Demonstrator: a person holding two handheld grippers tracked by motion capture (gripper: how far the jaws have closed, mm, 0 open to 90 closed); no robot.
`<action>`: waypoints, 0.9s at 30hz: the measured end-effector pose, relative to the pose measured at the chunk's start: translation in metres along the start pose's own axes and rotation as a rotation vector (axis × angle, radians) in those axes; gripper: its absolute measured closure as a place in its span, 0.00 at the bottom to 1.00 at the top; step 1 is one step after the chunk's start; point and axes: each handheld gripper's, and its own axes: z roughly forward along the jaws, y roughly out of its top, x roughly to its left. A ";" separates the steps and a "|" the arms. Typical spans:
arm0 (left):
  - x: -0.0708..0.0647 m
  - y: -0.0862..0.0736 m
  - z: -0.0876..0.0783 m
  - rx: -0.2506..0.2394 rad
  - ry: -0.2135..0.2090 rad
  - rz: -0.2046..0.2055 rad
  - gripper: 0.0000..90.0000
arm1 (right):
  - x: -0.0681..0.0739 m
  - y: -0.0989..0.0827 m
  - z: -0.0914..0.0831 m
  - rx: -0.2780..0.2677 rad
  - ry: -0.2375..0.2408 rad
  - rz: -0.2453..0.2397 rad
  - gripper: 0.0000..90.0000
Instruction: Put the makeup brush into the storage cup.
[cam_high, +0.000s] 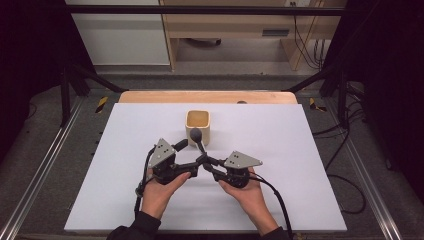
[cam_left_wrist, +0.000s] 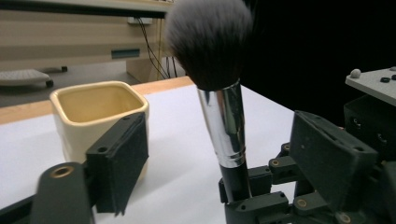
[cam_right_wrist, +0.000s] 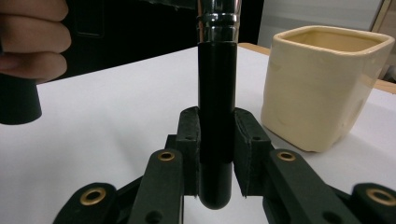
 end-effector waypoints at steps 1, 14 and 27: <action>0.000 0.000 0.001 0.003 0.000 -0.001 0.28 | 0.001 0.000 0.000 0.005 0.000 -0.002 0.83; 0.001 -0.001 0.009 0.014 -0.012 -0.068 0.68 | 0.007 0.002 0.003 0.042 -0.030 -0.025 0.83; -0.001 0.006 0.003 0.000 -0.020 -0.058 0.78 | 0.011 0.010 -0.001 0.081 -0.101 -0.099 0.48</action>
